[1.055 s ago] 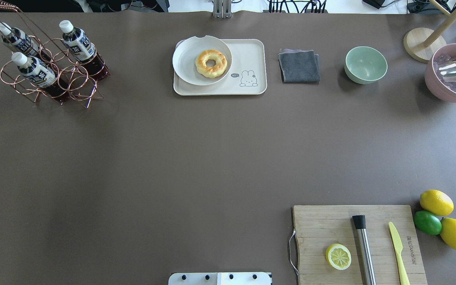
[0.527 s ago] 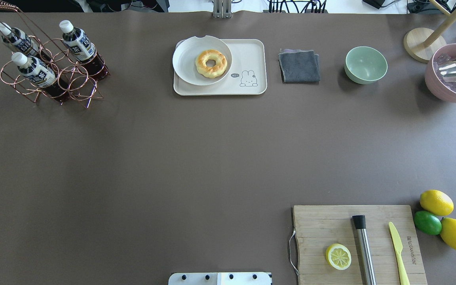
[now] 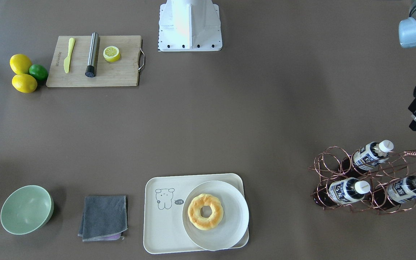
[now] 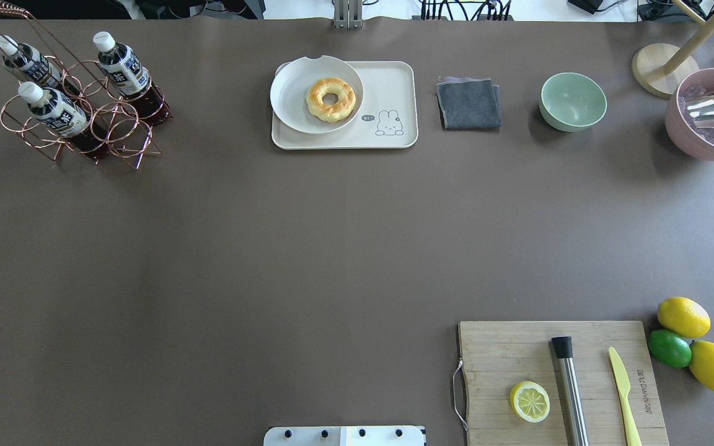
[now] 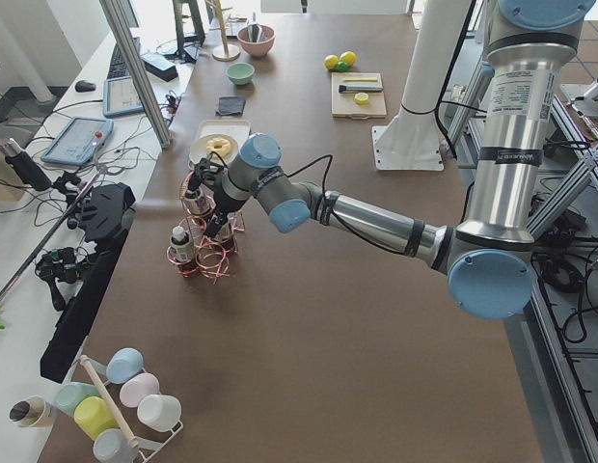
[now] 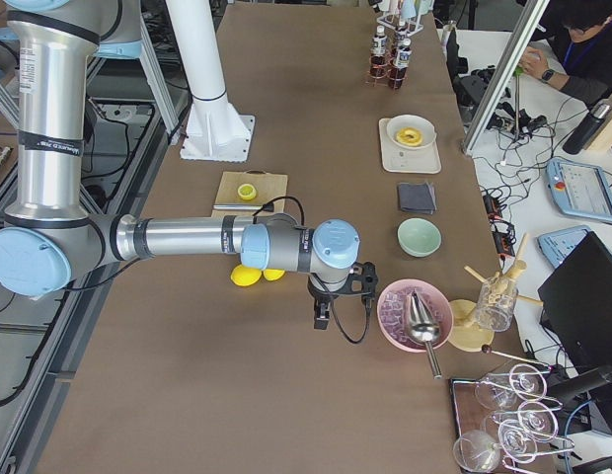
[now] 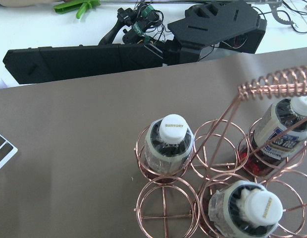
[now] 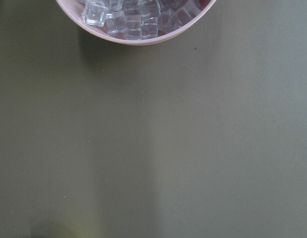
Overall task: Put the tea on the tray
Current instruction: 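Reach the left gripper down to a tea bottle in the copper rack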
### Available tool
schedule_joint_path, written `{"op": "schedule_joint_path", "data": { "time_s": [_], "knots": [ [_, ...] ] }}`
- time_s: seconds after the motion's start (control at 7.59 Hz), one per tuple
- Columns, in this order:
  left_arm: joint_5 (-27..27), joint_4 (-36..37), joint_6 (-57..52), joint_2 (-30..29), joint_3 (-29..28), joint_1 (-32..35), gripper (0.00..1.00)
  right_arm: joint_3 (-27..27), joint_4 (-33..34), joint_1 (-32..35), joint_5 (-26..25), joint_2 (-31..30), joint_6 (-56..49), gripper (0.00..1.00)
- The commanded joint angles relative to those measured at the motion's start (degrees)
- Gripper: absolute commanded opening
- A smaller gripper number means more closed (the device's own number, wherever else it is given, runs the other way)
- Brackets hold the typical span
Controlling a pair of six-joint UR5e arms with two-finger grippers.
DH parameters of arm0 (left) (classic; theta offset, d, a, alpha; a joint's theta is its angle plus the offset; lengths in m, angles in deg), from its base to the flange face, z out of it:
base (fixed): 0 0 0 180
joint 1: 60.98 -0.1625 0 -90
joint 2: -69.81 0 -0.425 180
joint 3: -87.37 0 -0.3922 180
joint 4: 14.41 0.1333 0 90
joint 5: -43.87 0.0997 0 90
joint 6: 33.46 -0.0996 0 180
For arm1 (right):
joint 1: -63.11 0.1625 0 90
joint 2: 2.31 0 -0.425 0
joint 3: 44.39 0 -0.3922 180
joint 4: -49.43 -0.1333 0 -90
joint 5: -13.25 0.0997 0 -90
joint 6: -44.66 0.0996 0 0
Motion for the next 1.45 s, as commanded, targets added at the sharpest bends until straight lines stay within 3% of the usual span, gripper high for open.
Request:
{"op": "schedule_joint_path", "data": {
  "time_s": [0.0,0.4,0.66,1.32],
  "knots": [
    [4.09,-1.00,4.82,-3.39,-1.08,-5.29,0.96,-0.07,0.00,0.00,0.08,-0.01,0.07,1.00],
    [4.09,-2.13,8.60,-3.92,-1.95,-6.70,0.92,-0.25,0.00,-0.09,0.08,-0.01,0.07,1.00],
    [4.09,-8.79,8.88,-4.01,-6.51,-7.14,0.91,-0.16,0.00,0.00,0.26,-0.01,0.07,1.00],
    [5.92,-9.00,9.76,-3.84,-6.35,-8.02,0.81,-0.16,0.00,0.00,0.26,-0.01,-0.02,1.00]
  ]
}}
